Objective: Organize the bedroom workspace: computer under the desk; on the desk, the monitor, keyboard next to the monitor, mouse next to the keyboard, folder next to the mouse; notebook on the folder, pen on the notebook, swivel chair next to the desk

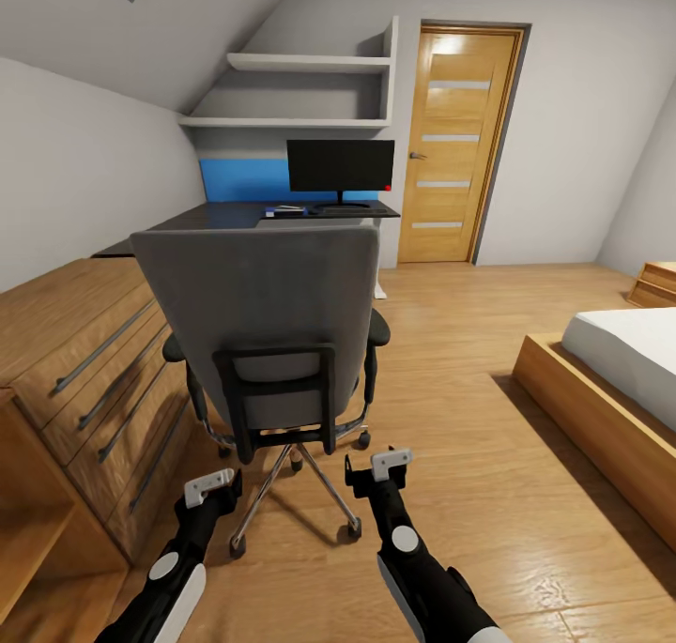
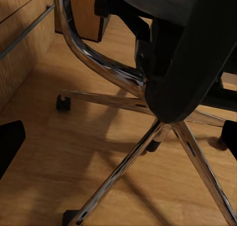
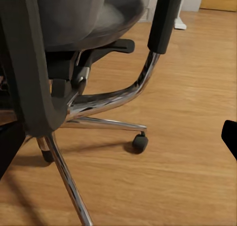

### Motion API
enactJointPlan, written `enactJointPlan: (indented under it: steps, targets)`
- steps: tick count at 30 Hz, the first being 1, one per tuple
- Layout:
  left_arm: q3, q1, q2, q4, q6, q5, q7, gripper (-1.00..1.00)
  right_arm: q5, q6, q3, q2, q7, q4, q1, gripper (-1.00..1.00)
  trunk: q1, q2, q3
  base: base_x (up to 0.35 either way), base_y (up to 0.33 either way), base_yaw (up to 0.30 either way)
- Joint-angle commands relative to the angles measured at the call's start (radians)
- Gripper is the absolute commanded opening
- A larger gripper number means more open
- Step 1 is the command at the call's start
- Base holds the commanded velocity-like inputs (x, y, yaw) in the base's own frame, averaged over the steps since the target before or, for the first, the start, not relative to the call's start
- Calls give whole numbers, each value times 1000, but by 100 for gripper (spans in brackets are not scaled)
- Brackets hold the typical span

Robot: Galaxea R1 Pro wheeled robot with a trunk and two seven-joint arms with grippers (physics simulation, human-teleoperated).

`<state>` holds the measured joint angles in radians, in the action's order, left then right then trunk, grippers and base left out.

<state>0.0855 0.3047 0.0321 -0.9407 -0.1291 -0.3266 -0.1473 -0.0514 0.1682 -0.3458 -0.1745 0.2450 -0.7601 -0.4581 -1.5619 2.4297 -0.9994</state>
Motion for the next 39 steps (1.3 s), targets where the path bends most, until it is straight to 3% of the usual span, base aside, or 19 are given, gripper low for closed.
enactJointPlan:
  steps: [1,12,39]
  targets:
    - [6,1,2,0,-5,-9,-8,100,-5,2,-3,0,8,1,-1,100,0,0,-1,0,0,0]
    - [7,1,2,2,-4,-9,-8,100,-7,2,-25,0,10,2,-1,100,0,0,-1,-39,44,0]
    - [7,0,2,2,-4,-9,-10,100,-5,2,-28,0,34,2,-1,100,0,0,-1,59,29,0]
